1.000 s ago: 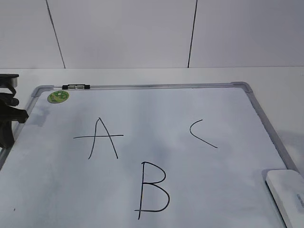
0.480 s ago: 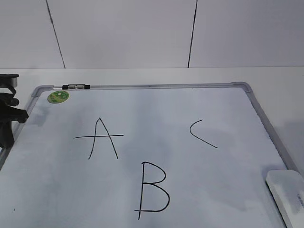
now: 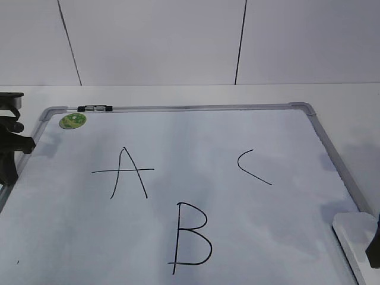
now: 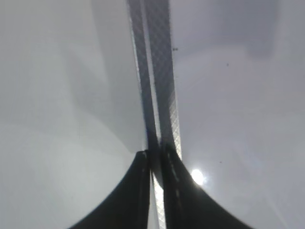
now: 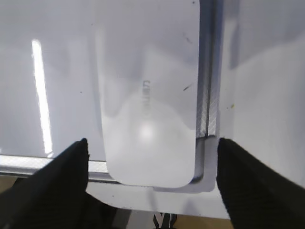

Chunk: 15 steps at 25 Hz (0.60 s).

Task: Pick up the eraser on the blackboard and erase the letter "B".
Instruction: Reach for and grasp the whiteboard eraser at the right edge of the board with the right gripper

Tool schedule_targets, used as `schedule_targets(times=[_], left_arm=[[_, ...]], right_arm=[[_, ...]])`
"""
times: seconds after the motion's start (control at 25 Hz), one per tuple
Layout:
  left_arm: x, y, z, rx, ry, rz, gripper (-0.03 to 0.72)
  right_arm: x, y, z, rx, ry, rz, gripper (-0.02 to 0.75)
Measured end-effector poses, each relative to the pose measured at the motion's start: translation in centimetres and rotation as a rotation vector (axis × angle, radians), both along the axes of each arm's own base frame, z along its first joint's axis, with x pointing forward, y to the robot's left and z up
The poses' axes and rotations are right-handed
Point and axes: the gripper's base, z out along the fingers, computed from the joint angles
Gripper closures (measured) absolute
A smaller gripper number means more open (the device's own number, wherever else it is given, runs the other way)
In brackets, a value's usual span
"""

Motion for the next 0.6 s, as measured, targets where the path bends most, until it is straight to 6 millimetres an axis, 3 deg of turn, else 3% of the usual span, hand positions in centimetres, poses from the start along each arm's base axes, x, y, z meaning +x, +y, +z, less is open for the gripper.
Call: schedule_targets(times=[0.28,0.6], left_arm=[[0.0,0.0,0.0,0.000,0.000,0.000,0.661],[0.0,0.0,0.0,0.000,0.000,0.000,0.661]], right_arm=[[1.4,0.1,-1.6,-0.008,0.029,0.003,0.076],[3.6,0.2,-1.7,-0.010,0.018,0.000,0.076]])
